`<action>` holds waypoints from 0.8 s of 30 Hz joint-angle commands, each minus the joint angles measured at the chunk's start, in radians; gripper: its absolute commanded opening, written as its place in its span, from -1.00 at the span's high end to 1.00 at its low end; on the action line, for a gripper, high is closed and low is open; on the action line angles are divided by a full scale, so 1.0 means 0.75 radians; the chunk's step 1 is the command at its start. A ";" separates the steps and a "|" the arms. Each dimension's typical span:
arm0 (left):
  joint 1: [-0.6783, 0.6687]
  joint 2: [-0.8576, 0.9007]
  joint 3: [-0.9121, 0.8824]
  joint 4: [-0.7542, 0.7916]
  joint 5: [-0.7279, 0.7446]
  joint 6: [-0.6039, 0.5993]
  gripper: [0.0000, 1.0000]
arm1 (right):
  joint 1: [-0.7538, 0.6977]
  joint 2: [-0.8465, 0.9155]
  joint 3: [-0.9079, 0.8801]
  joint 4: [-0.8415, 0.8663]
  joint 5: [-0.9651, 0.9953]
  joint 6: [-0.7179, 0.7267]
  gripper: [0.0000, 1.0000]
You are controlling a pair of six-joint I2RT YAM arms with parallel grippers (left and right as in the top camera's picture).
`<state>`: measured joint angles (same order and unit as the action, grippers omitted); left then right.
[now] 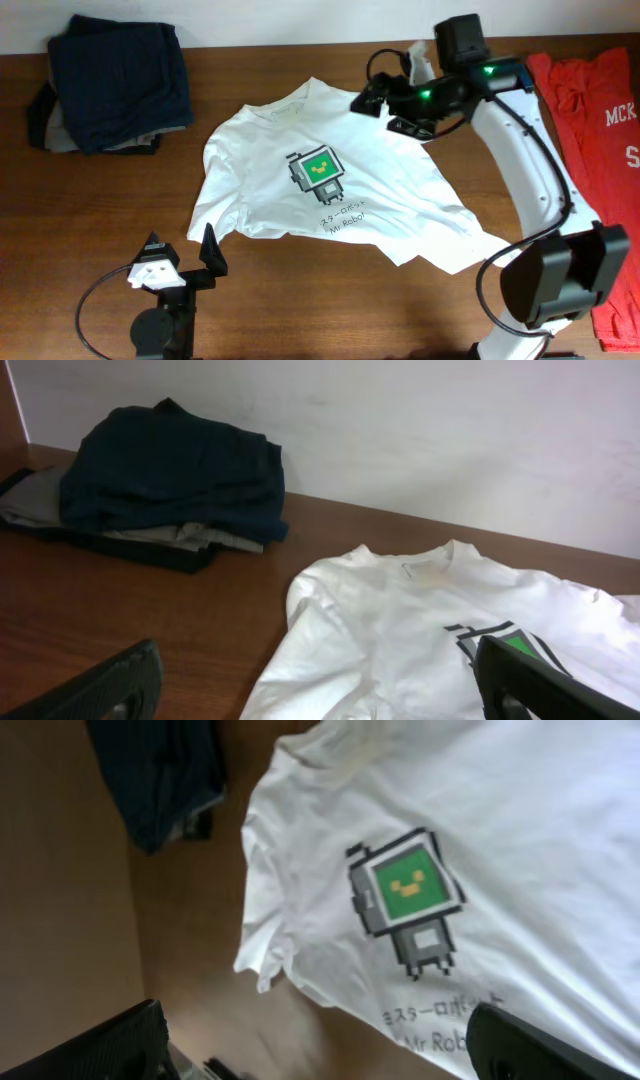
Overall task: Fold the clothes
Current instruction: 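Drag the white T-shirt with the right gripper to table center, then grasp the T-shirt's left and right edges with both grippers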
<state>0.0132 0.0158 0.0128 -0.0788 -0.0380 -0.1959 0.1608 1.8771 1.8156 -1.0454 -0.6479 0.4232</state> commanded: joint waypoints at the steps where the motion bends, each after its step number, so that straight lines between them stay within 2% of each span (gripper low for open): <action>1: -0.005 -0.006 -0.005 -0.004 0.006 -0.007 -0.98 | 0.031 -0.167 0.019 -0.122 0.255 0.018 -0.97; 2: -0.005 -0.006 -0.005 -0.005 0.011 -0.007 -0.98 | 0.030 -0.270 0.025 -0.276 0.602 0.135 -0.97; 3: -0.005 -0.006 -0.005 -0.005 0.012 -0.007 -0.98 | 0.021 -0.336 0.025 -0.333 0.753 0.193 -0.97; 5: -0.005 -0.006 -0.005 -0.005 0.011 -0.007 -0.98 | 0.009 -0.486 0.025 -0.357 0.890 0.196 -0.97; 7: -0.005 -0.006 -0.005 -0.005 0.010 -0.007 -0.98 | 0.010 -0.564 0.024 -0.376 0.920 0.175 -0.97; 9: -0.005 -0.006 -0.005 0.048 0.035 -0.072 -0.98 | 0.010 -0.577 0.024 -0.398 0.916 0.175 -0.97; 11: -0.005 -0.006 -0.005 0.150 0.194 -0.119 -0.98 | 0.011 -0.568 0.024 -0.406 0.915 0.176 -0.97; 13: -0.005 -0.006 -0.005 0.256 0.250 -0.159 -0.98 | 0.011 -0.568 0.024 -0.370 0.915 0.179 -0.97; 16: -0.005 -0.006 -0.005 0.030 0.251 -0.164 -0.98 | 0.011 -0.568 0.024 -0.337 0.916 0.180 -0.97; 19: -0.005 -0.006 0.008 0.194 0.256 -0.179 -0.98 | 0.011 -0.564 0.024 -0.328 0.916 0.180 -0.97; 21: -0.005 0.005 0.082 0.197 0.255 -0.177 -0.98 | 0.011 -0.543 0.024 -0.306 0.916 0.180 -0.97; 24: -0.005 0.228 0.329 0.164 0.258 -0.162 -0.98 | 0.011 -0.517 0.024 -0.308 0.915 0.180 -0.97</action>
<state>0.0132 0.0906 0.1287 0.0536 0.1429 -0.3187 0.1707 1.4769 1.8233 -1.2778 0.0189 0.5503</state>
